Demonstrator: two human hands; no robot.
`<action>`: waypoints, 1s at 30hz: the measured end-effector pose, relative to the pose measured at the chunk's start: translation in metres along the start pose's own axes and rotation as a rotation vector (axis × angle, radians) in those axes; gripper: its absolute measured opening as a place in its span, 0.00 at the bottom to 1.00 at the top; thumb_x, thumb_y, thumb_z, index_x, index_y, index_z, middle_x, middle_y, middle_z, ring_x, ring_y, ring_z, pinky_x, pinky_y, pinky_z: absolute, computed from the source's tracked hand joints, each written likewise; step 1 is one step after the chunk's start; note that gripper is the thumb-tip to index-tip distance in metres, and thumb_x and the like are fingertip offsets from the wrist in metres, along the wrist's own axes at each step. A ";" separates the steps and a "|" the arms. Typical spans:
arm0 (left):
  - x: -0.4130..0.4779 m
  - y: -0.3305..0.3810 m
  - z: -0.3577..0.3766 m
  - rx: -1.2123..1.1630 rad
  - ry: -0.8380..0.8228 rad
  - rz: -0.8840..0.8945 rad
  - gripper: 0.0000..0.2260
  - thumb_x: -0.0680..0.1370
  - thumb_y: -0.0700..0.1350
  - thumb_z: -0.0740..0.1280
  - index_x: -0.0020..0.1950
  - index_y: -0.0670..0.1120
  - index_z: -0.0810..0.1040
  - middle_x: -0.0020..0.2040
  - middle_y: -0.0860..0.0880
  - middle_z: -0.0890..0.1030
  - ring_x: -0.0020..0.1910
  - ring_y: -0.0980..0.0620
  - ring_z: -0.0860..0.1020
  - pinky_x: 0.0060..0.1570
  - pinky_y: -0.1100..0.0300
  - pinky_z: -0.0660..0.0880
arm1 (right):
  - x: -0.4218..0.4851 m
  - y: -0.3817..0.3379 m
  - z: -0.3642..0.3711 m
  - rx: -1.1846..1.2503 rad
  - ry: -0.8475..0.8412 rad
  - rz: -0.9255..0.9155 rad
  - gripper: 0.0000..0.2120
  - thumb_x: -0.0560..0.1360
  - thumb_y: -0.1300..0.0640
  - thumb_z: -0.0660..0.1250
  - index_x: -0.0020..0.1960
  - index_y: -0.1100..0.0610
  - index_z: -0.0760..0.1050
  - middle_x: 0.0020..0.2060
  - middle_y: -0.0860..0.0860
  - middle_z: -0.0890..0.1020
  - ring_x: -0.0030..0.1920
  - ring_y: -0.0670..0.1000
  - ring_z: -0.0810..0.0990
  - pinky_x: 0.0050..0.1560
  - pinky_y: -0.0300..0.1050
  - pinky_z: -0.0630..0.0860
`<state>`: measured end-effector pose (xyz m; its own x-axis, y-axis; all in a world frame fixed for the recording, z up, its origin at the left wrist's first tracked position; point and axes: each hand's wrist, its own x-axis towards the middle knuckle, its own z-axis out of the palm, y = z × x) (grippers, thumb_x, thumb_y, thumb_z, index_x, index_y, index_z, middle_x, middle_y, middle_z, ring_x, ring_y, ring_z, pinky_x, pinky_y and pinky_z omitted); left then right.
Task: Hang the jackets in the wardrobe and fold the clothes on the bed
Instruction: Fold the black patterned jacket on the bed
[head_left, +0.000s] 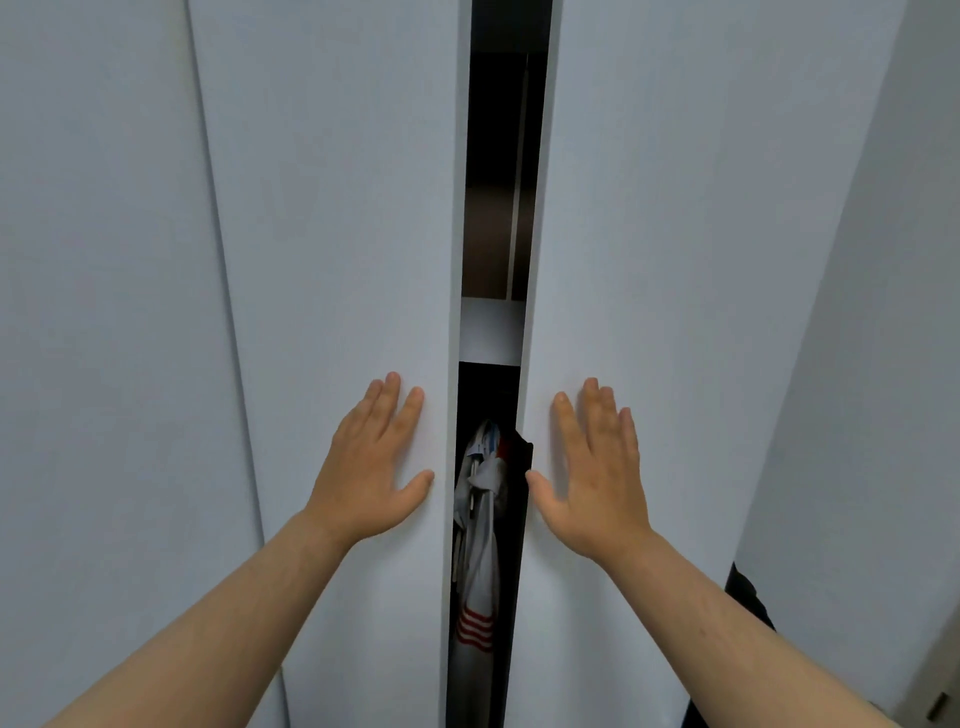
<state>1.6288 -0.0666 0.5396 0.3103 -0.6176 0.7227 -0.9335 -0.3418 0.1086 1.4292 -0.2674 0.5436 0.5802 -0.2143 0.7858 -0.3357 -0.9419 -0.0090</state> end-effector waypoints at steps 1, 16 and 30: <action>0.002 -0.005 -0.001 0.032 0.000 0.032 0.42 0.73 0.63 0.61 0.81 0.57 0.40 0.81 0.50 0.41 0.80 0.51 0.38 0.76 0.47 0.51 | 0.005 0.005 -0.001 -0.031 0.007 -0.022 0.41 0.76 0.41 0.57 0.81 0.51 0.42 0.80 0.56 0.42 0.80 0.58 0.40 0.78 0.58 0.39; 0.053 -0.038 0.036 0.204 0.066 0.209 0.54 0.63 0.63 0.78 0.80 0.50 0.53 0.80 0.41 0.55 0.78 0.41 0.53 0.75 0.41 0.50 | 0.049 0.033 0.028 -0.282 -0.026 -0.076 0.38 0.76 0.41 0.57 0.81 0.53 0.50 0.80 0.58 0.51 0.80 0.60 0.48 0.77 0.62 0.45; 0.077 -0.042 0.061 0.242 0.015 0.164 0.52 0.65 0.61 0.78 0.81 0.51 0.53 0.81 0.45 0.52 0.79 0.43 0.53 0.75 0.43 0.48 | 0.067 0.035 0.044 -0.374 -0.095 -0.046 0.40 0.76 0.44 0.66 0.80 0.54 0.51 0.80 0.60 0.52 0.79 0.62 0.52 0.76 0.65 0.51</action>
<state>1.7032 -0.1432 0.5492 0.1545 -0.6689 0.7271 -0.9004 -0.3983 -0.1751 1.4888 -0.3263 0.5686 0.6610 -0.2133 0.7195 -0.5449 -0.7956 0.2648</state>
